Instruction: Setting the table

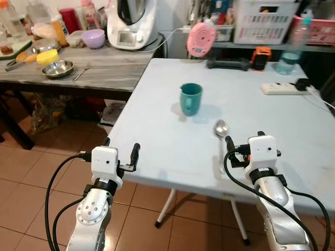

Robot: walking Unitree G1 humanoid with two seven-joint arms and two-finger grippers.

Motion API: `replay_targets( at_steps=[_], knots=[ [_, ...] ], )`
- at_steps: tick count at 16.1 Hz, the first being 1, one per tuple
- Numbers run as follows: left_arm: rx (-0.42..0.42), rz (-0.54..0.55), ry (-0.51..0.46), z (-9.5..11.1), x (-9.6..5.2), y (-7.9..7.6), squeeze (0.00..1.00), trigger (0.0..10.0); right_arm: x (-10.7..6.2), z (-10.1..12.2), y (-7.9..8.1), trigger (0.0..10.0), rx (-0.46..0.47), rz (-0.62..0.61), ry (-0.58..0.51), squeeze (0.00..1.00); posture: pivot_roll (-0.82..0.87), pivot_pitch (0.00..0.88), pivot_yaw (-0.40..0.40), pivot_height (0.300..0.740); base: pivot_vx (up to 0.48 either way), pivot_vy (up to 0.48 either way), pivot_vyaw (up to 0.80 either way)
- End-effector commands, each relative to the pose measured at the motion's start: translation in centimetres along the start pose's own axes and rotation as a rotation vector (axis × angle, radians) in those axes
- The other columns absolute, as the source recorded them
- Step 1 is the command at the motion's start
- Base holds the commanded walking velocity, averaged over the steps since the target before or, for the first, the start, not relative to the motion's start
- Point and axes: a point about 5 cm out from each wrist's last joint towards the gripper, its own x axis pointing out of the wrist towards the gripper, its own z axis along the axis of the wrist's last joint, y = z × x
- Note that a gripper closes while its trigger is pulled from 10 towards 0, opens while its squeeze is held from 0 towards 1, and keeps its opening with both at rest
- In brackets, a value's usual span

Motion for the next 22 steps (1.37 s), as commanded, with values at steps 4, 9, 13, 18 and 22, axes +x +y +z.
replay_targets(
  at_steps=[4, 9, 13, 18, 22],
  knots=[
    [-0.012, -0.013, 0.024, -0.4, -0.2, -0.2, 0.00, 10.0, -0.2, -0.2, 0.5, 10.0, 0.003, 0.014, 0.005, 0.00, -0.25, 0.018, 0.054, 0.740, 0.285, 0.000, 0.00],
    [-0.012, -0.102, 0.049, -1.0, -1.5, -1.1, 0.00, 10.0, -0.8, -0.4, 0.9, 10.0, 0.017, 0.025, 0.017, 0.00, -0.25, 0.028, 0.063, 0.740, 0.000, 0.000, 0.00],
    [0.002, -0.119, 0.079, -1.3, -2.5, -0.6, 0.00, 10.0, -1.1, -0.5, 1.4, 10.0, 0.038, 0.047, 0.026, 0.00, -0.25, 0.040, 0.065, 0.740, 0.000, 0.000, 0.00],
    [0.012, -0.230, 0.110, -1.4, -3.3, -0.5, 0.00, 10.0, -1.7, -0.8, 1.8, 10.0, 0.048, 0.057, 0.040, 0.00, -0.25, 0.048, 0.072, 0.740, 0.000, 0.000, 0.00],
    [-0.004, -0.406, 0.123, -0.9, -3.7, -1.3, 0.00, 10.0, -1.6, -0.8, 1.9, 10.0, 0.123, 0.023, 0.070, 0.00, -0.26, 0.056, 0.093, 0.740, 0.000, 0.000, 0.00]
  ],
)
